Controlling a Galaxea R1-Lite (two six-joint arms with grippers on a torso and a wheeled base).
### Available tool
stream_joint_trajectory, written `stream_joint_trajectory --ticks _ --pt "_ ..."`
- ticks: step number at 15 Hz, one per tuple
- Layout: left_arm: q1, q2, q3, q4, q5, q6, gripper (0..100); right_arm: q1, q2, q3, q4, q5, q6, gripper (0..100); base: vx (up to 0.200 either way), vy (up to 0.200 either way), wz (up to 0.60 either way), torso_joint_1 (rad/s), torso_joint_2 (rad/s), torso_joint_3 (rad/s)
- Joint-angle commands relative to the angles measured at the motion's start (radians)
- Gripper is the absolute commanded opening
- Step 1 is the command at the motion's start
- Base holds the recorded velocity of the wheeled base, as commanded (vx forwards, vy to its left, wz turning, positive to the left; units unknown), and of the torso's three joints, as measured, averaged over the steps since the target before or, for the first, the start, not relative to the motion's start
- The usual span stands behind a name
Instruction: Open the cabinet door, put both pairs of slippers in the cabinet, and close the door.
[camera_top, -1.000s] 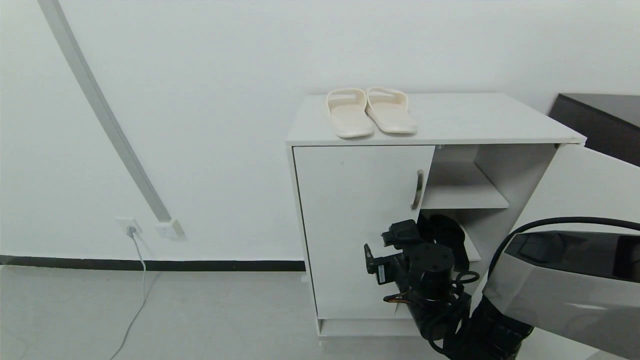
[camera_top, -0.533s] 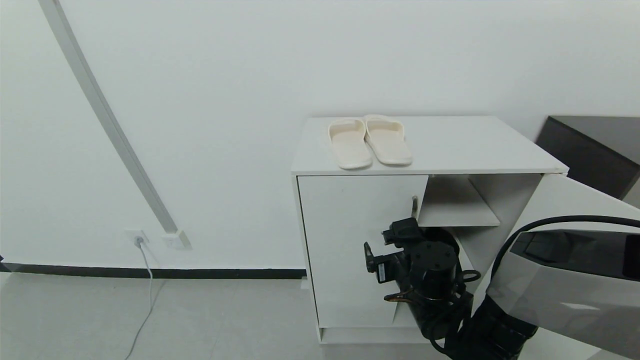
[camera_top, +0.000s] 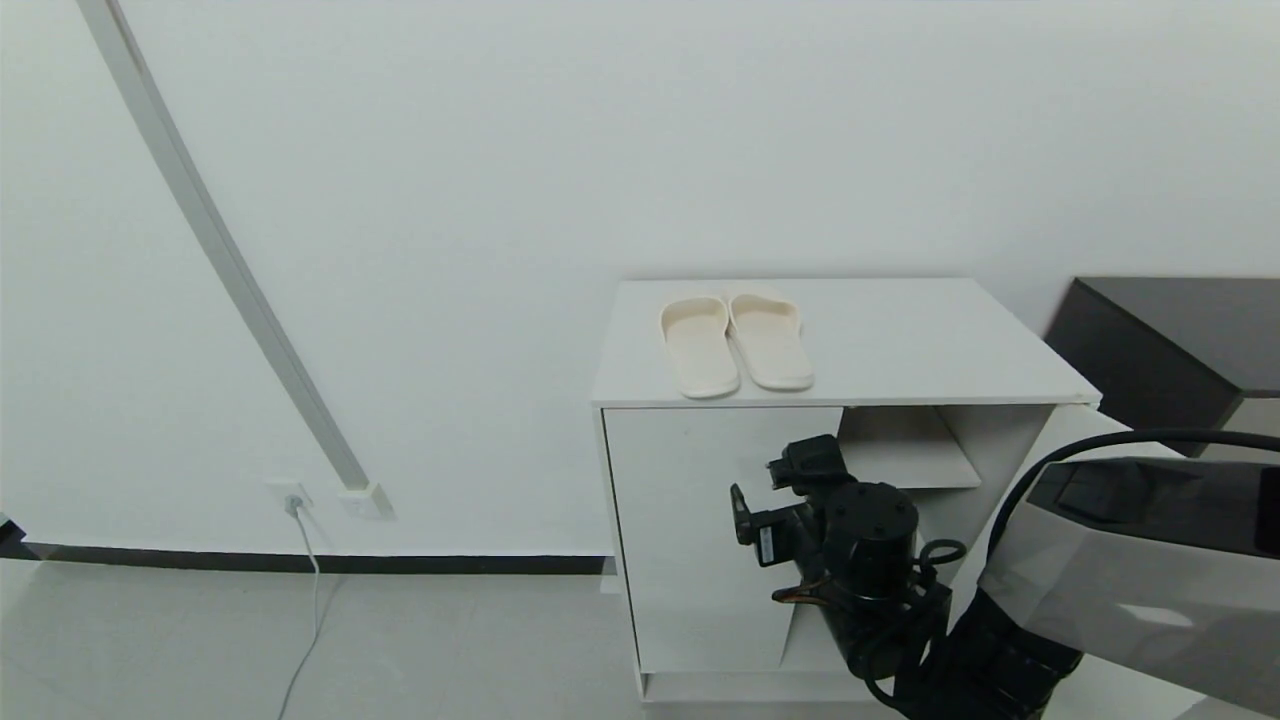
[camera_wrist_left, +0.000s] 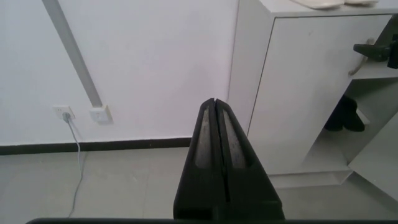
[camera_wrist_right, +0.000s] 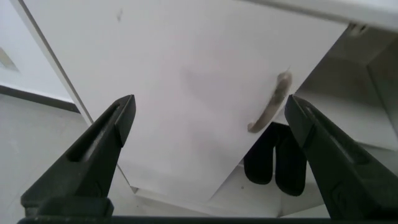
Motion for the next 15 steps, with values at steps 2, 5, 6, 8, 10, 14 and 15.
stream_joint_trajectory --ticks 2,5,6,8,10,14,15 --pt "0.000 0.001 0.000 0.000 0.000 -0.012 0 0.000 0.003 0.001 0.000 -0.001 0.000 100 0.000 0.000 0.00 0.261 -0.59 -0.332" --pt "0.000 0.001 0.000 0.000 0.000 -0.014 0 -0.003 -0.003 0.004 -0.006 0.001 0.001 100 0.000 0.000 0.00 0.203 -0.44 -0.242" --pt "0.000 0.001 0.000 0.000 0.000 -0.014 0 -0.003 -0.002 0.005 -0.022 0.004 0.001 100 0.000 0.000 0.00 0.183 -0.39 -0.207" --pt "0.000 0.001 0.000 0.000 0.000 -0.014 0 -0.003 0.001 0.019 -0.054 0.041 -0.008 100 0.000 0.000 0.00 0.105 -0.21 -0.112" --pt "0.000 0.001 0.000 0.000 0.000 -0.014 0 -0.012 0.003 0.024 -0.085 0.050 -0.052 100 0.000 0.000 0.00 0.000 0.00 0.000" --pt "0.000 0.001 0.000 0.000 0.000 -0.014 0 -0.018 -0.098 -0.099 0.145 0.087 -0.071 100 0.000 0.000 0.00 0.000 0.00 0.000" --pt "0.000 0.001 0.000 0.001 0.000 -0.014 0 -0.015 -0.135 -0.159 0.257 0.087 -0.048 100 0.000 0.000 0.00 0.000 0.00 0.000"
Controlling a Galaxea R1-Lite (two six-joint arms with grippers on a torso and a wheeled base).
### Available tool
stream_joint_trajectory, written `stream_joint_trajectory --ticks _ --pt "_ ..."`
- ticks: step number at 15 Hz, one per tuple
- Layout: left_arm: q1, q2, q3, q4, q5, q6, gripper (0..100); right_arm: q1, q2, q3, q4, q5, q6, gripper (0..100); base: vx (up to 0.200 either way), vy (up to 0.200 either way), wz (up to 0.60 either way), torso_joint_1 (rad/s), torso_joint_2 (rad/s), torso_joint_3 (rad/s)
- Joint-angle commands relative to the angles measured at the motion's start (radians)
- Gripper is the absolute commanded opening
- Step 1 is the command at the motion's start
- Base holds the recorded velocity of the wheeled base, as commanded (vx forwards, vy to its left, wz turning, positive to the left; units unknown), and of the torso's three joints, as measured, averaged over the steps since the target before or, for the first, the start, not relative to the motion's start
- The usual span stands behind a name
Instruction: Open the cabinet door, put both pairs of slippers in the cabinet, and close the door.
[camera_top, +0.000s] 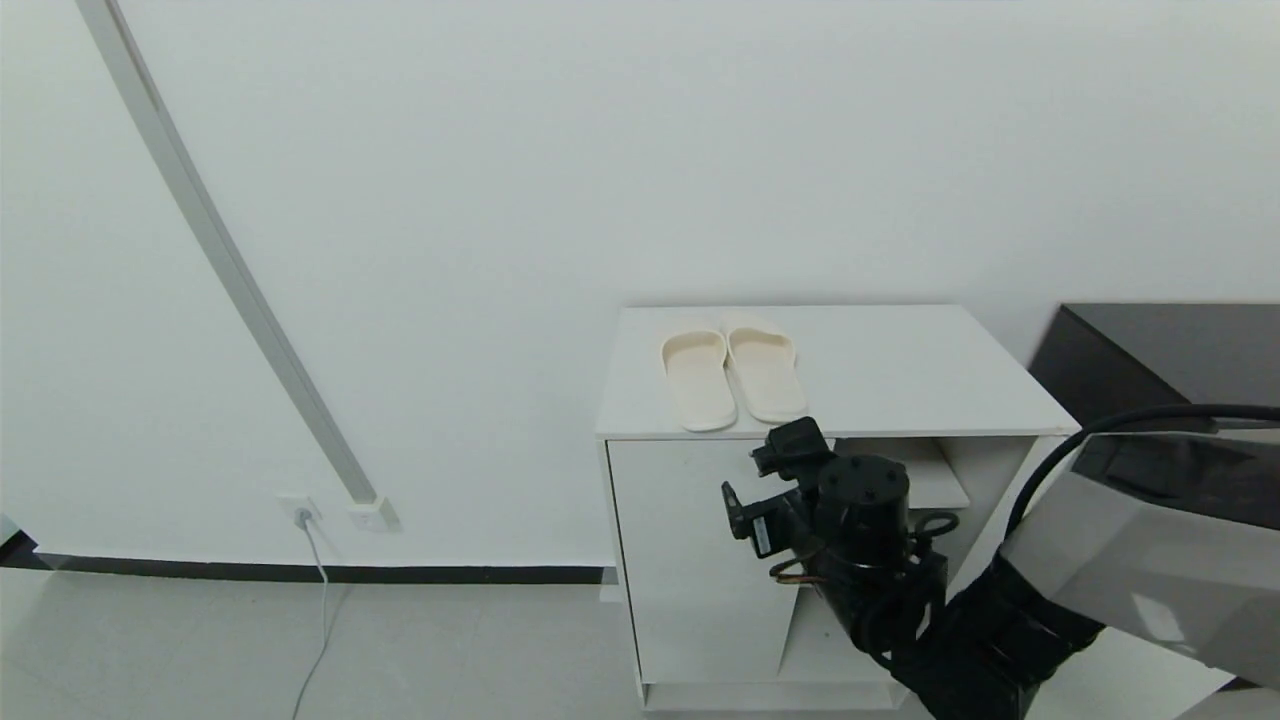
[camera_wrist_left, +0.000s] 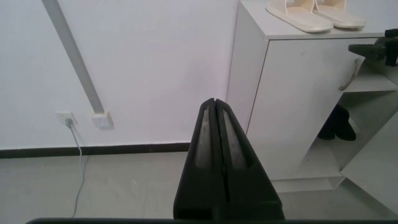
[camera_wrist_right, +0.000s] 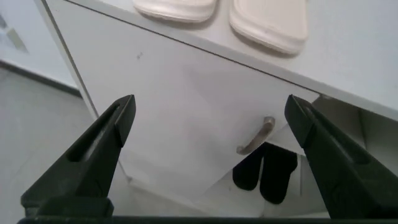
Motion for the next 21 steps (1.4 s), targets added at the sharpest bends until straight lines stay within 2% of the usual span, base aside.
stream_joint_trajectory --ticks 1,3,5,6,14,21 --pt "0.000 0.001 0.000 0.000 0.000 0.000 0 0.009 -0.109 -0.131 0.168 0.001 0.043 100 0.000 0.000 0.00 0.000 0.00 0.000" --pt "0.000 0.001 0.000 0.000 0.000 0.002 0 0.018 -0.160 -0.245 0.394 -0.001 0.126 100 0.000 0.000 0.00 0.000 0.00 0.000" --pt "0.000 0.001 0.000 0.000 -0.001 0.002 0 0.031 -0.180 -0.328 0.552 -0.009 0.238 100 0.000 0.000 0.00 0.000 0.00 0.000" --pt "0.000 0.001 0.000 0.000 0.000 0.002 0 0.031 -0.174 -0.340 0.580 -0.021 0.279 100 0.000 0.000 0.00 0.000 0.00 0.000" --pt "0.000 0.001 0.000 0.000 -0.003 0.003 0 0.026 -0.134 -0.325 0.540 -0.027 0.290 100 0.000 0.000 0.00 0.000 0.00 0.000" --pt "0.000 0.001 0.000 0.000 -0.003 0.003 0 0.021 -0.102 -0.315 0.518 -0.028 0.290 100 0.200 0.000 0.00 0.000 0.00 0.003"
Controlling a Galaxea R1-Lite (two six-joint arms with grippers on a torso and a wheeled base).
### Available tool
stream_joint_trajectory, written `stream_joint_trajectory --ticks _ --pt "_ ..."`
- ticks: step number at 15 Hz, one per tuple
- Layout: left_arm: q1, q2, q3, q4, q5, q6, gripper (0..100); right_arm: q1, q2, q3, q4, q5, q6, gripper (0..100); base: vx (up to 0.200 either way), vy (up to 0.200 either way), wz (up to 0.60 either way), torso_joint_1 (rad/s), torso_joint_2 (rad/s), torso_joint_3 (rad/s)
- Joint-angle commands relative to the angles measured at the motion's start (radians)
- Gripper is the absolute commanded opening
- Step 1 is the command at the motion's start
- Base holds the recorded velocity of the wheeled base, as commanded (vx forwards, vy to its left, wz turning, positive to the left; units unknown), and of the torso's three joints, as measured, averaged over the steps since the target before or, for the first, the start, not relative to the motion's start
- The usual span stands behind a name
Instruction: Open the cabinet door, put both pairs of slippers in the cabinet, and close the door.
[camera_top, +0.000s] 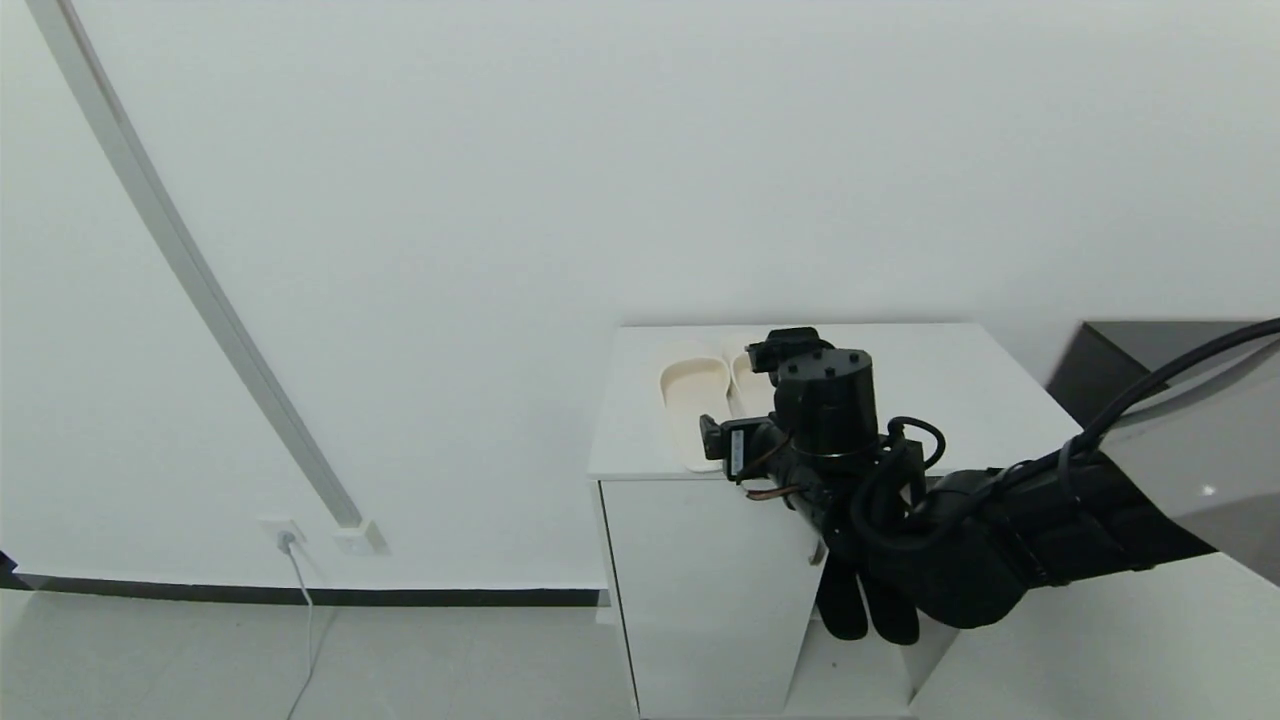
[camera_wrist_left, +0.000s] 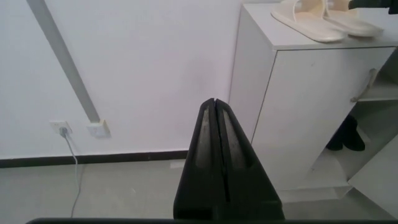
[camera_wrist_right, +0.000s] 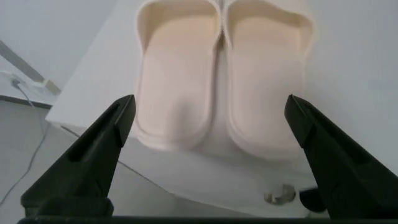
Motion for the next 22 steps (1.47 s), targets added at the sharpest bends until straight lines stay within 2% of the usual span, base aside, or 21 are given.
stream_joint_trajectory --ticks 1,5,12,19,22 --pt "0.000 0.001 0.000 0.000 0.000 0.000 0 -0.001 0.017 0.000 0.001 -0.001 0.000 100 0.200 0.000 0.00 0.007 0.01 0.002" --pt "0.000 0.001 0.000 0.000 0.000 -0.002 0 -0.003 0.058 0.000 -0.041 -0.001 0.001 100 0.200 0.000 0.00 0.001 0.00 0.000" --pt "0.000 0.001 0.000 -0.002 0.002 -0.002 0 -0.018 0.167 -0.089 -0.074 -0.001 -0.012 100 0.000 0.000 0.00 0.000 0.00 0.000" --pt "0.000 0.001 0.000 0.000 0.002 -0.002 0 -0.055 0.287 -0.290 -0.051 0.004 -0.077 100 0.000 0.000 0.00 0.000 0.00 0.000" --pt "0.000 0.001 0.000 -0.002 0.002 -0.002 0 -0.061 0.299 -0.327 -0.042 0.009 -0.077 100 0.000 0.000 0.00 0.000 0.00 0.000"
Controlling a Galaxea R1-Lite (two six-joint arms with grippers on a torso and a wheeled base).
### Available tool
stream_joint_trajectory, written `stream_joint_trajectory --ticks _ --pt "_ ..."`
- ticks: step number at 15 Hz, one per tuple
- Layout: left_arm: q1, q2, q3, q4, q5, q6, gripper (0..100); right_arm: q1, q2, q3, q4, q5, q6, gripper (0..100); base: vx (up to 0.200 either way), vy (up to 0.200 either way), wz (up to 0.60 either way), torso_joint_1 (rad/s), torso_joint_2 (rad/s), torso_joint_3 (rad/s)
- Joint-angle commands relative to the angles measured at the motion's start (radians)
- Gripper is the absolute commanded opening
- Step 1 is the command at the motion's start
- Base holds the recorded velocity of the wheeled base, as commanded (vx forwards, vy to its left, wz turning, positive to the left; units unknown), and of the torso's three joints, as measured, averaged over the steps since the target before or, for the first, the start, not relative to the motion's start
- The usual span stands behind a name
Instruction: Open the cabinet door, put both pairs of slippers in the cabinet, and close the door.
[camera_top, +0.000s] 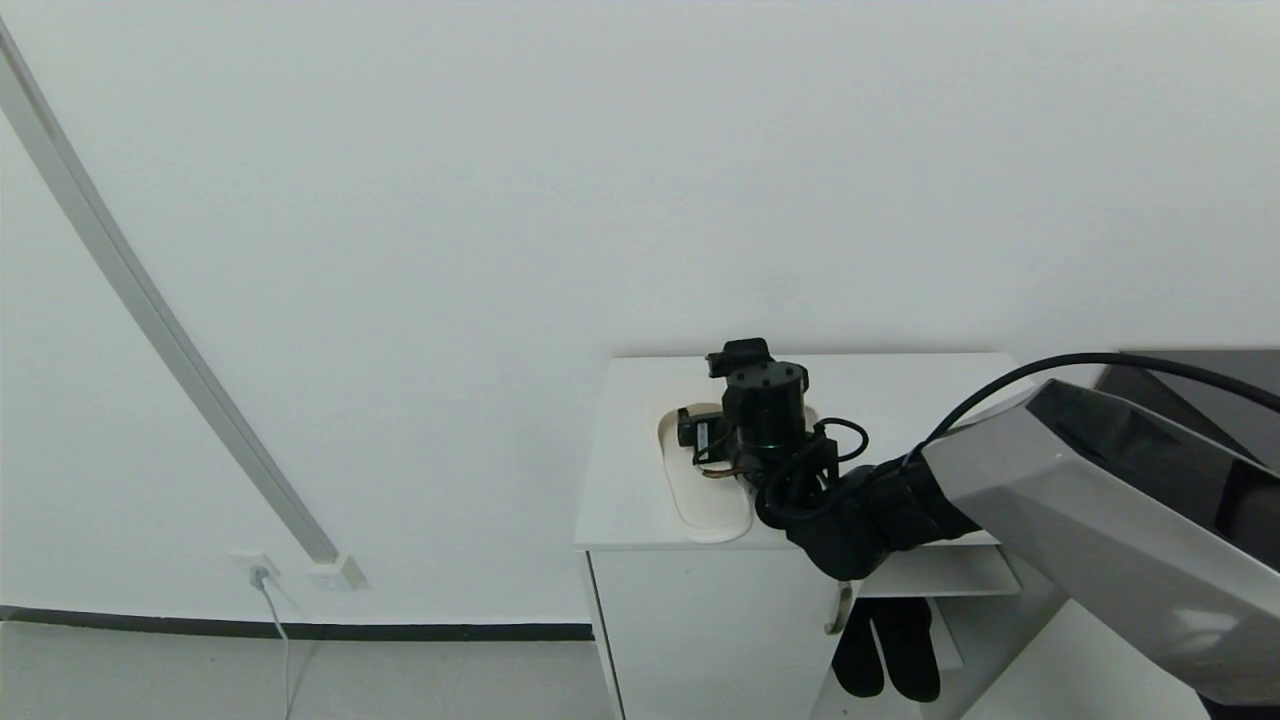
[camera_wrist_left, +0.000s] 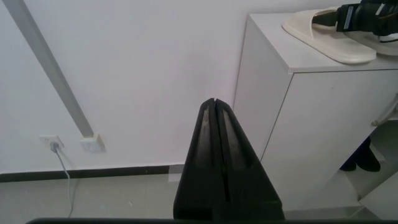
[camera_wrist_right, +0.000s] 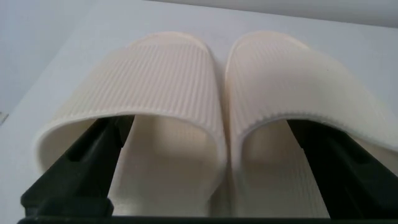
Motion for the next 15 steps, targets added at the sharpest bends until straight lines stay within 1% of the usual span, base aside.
stream_joint_trajectory --ticks 1,2,3,13,15 --pt "0.000 0.001 0.000 -0.001 0.000 0.001 0 0.000 0.015 -0.015 0.003 0.001 0.000 100 0.000 0.000 0.00 0.000 0.00 0.000" --pt "0.000 0.001 0.000 0.001 0.000 0.001 0 0.000 0.015 -0.015 0.003 0.001 0.000 100 0.000 0.000 0.00 0.000 0.00 0.000" --pt "0.000 0.001 0.000 0.001 0.000 0.000 0 0.000 0.015 -0.015 0.003 0.001 0.000 0 0.000 0.000 0.00 0.000 0.00 0.000" --pt "0.000 0.001 0.000 -0.001 0.000 0.000 0 -0.009 -0.006 -0.018 0.001 0.002 0.004 0 0.000 0.000 0.00 0.000 0.00 0.000" --pt "0.000 0.001 0.000 -0.001 0.000 0.000 0 -0.002 -0.080 0.048 -0.005 0.004 0.009 0 0.000 0.000 0.00 0.000 0.00 0.000"
